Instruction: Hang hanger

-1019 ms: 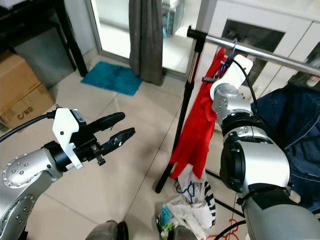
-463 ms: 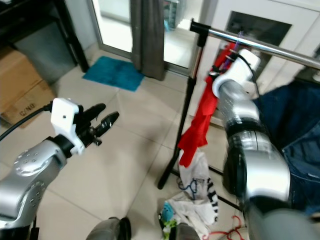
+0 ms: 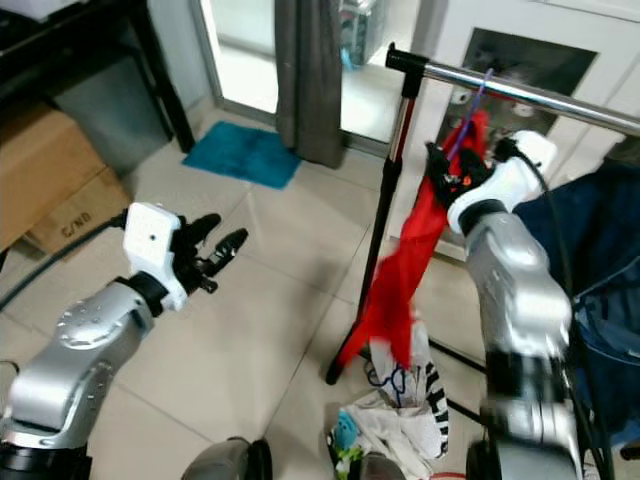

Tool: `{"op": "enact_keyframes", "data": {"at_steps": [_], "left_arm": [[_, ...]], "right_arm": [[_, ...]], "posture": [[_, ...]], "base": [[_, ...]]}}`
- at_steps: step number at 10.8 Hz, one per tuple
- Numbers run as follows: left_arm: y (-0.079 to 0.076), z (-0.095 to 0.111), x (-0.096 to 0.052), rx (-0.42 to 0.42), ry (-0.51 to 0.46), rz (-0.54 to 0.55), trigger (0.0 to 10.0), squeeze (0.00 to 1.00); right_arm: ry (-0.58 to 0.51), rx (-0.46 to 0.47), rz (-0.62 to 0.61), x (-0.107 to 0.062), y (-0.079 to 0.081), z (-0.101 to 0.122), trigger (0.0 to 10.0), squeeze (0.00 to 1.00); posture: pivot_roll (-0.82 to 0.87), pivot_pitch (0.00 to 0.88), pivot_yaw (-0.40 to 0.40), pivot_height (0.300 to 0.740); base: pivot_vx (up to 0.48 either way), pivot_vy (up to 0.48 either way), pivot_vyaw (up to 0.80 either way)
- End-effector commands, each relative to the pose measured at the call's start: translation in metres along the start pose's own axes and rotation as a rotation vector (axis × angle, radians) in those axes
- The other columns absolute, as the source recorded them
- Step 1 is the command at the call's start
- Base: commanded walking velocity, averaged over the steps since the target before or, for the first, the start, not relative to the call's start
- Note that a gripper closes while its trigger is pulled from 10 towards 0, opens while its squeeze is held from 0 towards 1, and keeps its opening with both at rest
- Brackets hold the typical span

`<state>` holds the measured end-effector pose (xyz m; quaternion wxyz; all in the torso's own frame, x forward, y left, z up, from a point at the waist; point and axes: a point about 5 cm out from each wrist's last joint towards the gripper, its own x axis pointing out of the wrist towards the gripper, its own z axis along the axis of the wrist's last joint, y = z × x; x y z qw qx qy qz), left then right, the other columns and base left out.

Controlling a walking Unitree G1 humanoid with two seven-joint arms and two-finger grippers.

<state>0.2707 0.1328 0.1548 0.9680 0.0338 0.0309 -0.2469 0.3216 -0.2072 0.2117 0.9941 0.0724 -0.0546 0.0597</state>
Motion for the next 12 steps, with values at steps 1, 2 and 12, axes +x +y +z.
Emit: {"op": "enact_keyframes", "data": {"at_steps": [1, 2, 12], "left_arm": [[-0.001, -0.005, 0.001, 0.038, 0.019, 0.005, 10.0, 0.00], [-0.003, -0.006, 0.002, 0.054, 0.020, 0.003, 10.0, 0.00], [-0.009, -0.013, 0.006, -0.002, 0.008, 0.032, 10.0, 0.00]], "right_arm": [[-0.017, 0.008, 0.043, -0.008, 0.010, 0.003, 10.0, 1.00], [-0.028, -0.025, 0.034, -0.017, 0.015, 0.005, 10.0, 1.00], [0.221, -0.068, -0.050, -0.078, 0.029, -0.056, 10.0, 0.00]], "posture": [[-0.01, 0.034, 0.064, 0.740], [-0.02, 0.028, 0.064, 0.740], [-0.04, 0.039, 0.049, 0.740]], "base": [[0.000, 0.000, 0.00], [0.000, 0.000, 0.00], [-0.030, 0.000, 0.00]]}}
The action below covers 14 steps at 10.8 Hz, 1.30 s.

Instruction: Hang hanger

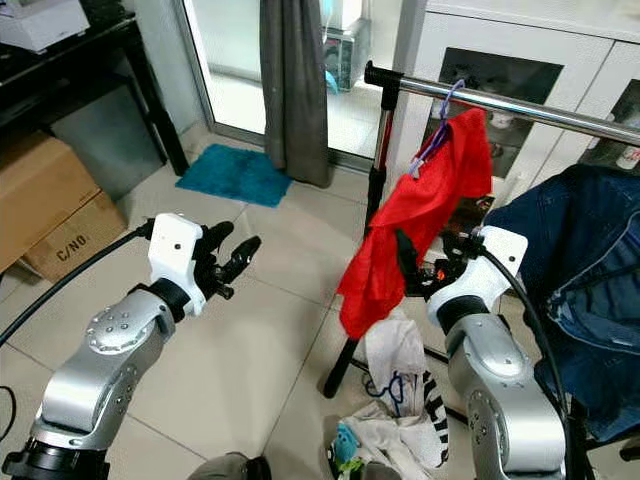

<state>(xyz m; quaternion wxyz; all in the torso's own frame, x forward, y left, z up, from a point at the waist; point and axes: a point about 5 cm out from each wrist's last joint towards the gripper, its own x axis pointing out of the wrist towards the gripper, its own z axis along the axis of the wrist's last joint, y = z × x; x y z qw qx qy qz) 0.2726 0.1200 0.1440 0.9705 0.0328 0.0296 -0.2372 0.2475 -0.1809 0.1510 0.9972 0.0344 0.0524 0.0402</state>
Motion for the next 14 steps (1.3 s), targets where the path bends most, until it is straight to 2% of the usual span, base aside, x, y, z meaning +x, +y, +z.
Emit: {"op": "enact_keyframes", "data": {"at_steps": [1, 7, 12, 14], "left_arm": [[0.002, -0.004, -0.002, -0.001, 0.010, 0.015, 10.0, 0.00], [0.002, -0.005, -0.004, -0.011, 0.003, 0.041, 10.0, 0.00], [0.002, -0.007, -0.004, -0.011, 0.004, 0.036, 10.0, 0.00], [0.003, -0.010, -0.005, -0.039, 0.001, 0.045, 10.0, 0.00]], "right_arm": [[0.011, 0.004, 0.005, -0.001, 0.003, 0.000, 10.0, 0.00], [0.041, -0.038, 0.032, 0.006, 0.007, -0.004, 10.0, 0.00], [0.069, -0.045, 0.009, 0.007, 0.005, -0.011, 10.0, 0.00], [0.079, -0.045, 0.009, 0.006, 0.006, -0.014, 10.0, 0.00]], "posture": [[-0.04, 0.039, 0.048, 0.740], [-0.04, 0.028, 0.015, 0.740], [-0.05, 0.003, 0.024, 0.740], [-0.05, 0.000, 0.018, 0.740]], "base": [[-0.296, 0.000, 0.00], [-0.295, 0.000, 0.00], [-0.269, 0.000, 0.00], [0.000, 0.000, 0.00]]}}
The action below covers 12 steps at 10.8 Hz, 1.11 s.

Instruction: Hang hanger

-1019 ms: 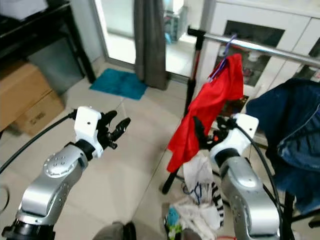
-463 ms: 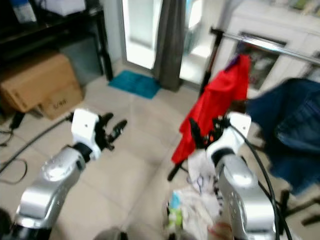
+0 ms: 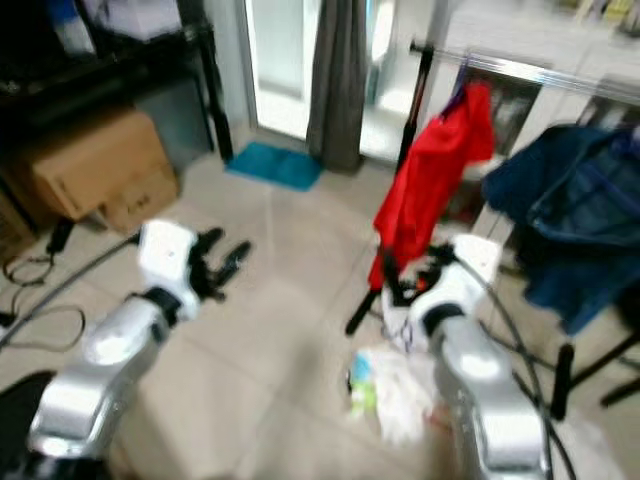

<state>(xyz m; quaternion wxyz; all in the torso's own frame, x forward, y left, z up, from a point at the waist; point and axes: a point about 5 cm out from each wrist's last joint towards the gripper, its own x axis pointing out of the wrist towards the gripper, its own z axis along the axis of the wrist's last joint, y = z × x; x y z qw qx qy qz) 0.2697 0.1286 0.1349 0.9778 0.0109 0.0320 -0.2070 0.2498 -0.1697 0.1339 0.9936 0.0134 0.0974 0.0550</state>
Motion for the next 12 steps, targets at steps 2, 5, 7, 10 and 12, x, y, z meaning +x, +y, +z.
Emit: {"op": "enact_keyframes", "data": {"at_steps": [2, 5, 7, 10, 12], "left_arm": [[0.002, -0.014, -0.008, -0.036, 0.043, 0.015, 10.0, 0.00], [0.012, -0.081, -0.024, -0.153, 0.238, 0.083, 10.0, 0.00], [-0.002, -0.158, -0.048, -0.276, 0.530, 0.134, 10.0, 0.00], [-0.023, -0.237, -0.113, -0.400, 1.001, 0.254, 10.0, 0.00], [-0.037, -0.247, -0.124, -0.433, 1.072, 0.250, 10.0, 0.00]], "right_arm": [[0.080, -0.017, 0.021, 0.005, -0.001, -0.014, 10.0, 0.00], [0.298, -0.049, 0.021, 0.012, -0.003, -0.070, 10.0, 0.00], [0.506, -0.065, 0.002, 0.020, -0.010, -0.123, 10.0, 0.00], [0.991, 0.027, 0.017, -0.027, 0.003, -0.225, 10.0, 0.00], [1.162, 0.131, -0.057, -0.064, 0.000, -0.252, 10.0, 0.00]], "posture": [[-0.03, 0.000, -0.002, 0.740], [-0.05, 0.000, -0.039, 0.740], [-0.02, 0.000, -0.094, 0.740], [-0.01, 0.014, -0.085, 0.740], [0.05, 0.042, -0.141, 0.740]], "base": [[0.000, 0.000, 0.00], [0.000, 0.000, 0.00], [0.000, 0.000, 0.00], [0.000, 0.000, 0.00], [0.000, 0.000, 0.00]]}}
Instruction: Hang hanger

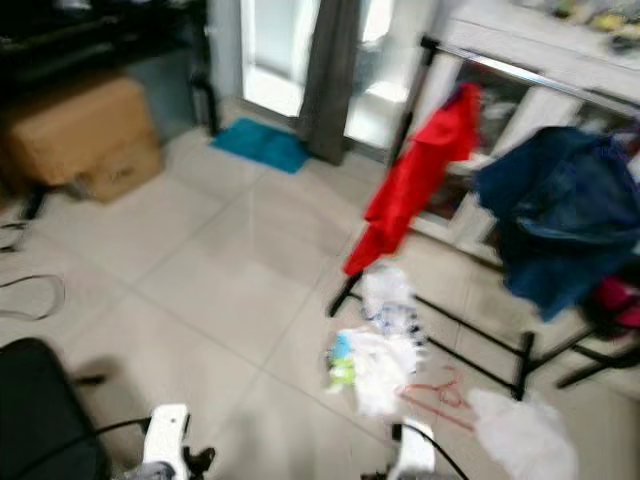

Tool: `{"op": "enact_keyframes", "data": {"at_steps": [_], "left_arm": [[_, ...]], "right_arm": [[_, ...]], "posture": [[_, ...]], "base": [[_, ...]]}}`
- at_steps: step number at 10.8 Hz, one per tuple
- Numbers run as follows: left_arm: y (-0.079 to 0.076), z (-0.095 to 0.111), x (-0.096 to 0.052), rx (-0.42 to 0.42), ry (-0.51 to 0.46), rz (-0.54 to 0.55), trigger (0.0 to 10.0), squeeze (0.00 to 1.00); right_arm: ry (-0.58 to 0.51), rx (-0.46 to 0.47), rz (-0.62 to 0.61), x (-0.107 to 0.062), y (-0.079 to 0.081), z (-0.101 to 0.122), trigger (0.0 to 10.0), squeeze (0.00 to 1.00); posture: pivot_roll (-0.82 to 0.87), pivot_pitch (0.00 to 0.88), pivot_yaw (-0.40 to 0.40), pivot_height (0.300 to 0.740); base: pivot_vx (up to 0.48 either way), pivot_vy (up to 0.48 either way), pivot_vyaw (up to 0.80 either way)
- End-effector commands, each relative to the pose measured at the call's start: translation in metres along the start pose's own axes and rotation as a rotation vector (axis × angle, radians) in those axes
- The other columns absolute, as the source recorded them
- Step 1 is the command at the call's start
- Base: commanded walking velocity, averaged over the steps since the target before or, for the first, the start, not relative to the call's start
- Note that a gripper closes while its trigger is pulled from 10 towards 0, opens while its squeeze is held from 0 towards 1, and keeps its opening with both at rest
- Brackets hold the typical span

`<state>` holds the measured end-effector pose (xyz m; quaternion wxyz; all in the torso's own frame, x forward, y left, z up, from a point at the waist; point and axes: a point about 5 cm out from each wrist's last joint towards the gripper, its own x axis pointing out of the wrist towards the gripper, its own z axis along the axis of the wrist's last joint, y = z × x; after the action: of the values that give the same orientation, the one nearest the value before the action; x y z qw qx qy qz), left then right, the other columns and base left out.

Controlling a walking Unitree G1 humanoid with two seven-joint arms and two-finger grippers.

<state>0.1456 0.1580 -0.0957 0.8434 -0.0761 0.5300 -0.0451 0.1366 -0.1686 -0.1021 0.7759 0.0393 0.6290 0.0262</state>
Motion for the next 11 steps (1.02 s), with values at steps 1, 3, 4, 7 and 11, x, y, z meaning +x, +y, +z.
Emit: {"op": "enact_keyframes", "data": {"at_steps": [1, 3, 4, 7, 11], "left_arm": [[-0.004, -0.022, 0.000, -0.019, 0.075, -0.011, 10.0, 0.00], [-0.004, -0.031, 0.002, -0.074, 0.112, -0.013, 10.0, 0.00], [-0.014, -0.027, 0.005, -0.046, 0.105, -0.052, 10.0, 0.00], [-0.019, -0.020, 0.007, -0.019, 0.102, -0.073, 10.0, 0.00], [-0.012, -0.006, 0.008, -0.005, 0.072, -0.054, 10.0, 0.00]], "right_arm": [[0.013, 0.006, -0.016, 0.000, -0.004, -0.002, 10.0, 0.00], [0.041, 0.041, 0.008, 0.004, 0.001, -0.016, 10.0, 0.00], [0.047, 0.070, 0.015, 0.005, 0.004, -0.022, 10.0, 0.00], [0.021, 0.068, 0.032, 0.006, 0.010, -0.022, 10.0, 0.00], [0.002, 0.028, 0.063, 0.007, 0.017, -0.020, 10.0, 0.00]], "posture": [[0.04, 0.043, -0.132, 0.740], [-0.01, 0.040, -0.088, 0.740], [-0.01, 0.040, -0.088, 0.740], [0.00, 0.038, -0.072, 0.740], [0.02, 0.022, -0.066, 0.740]], "base": [[0.000, 0.000, 0.00], [0.000, 0.000, 0.00], [0.000, 0.000, 0.00], [0.000, 0.000, 0.00], [0.000, 0.000, 0.00]]}}
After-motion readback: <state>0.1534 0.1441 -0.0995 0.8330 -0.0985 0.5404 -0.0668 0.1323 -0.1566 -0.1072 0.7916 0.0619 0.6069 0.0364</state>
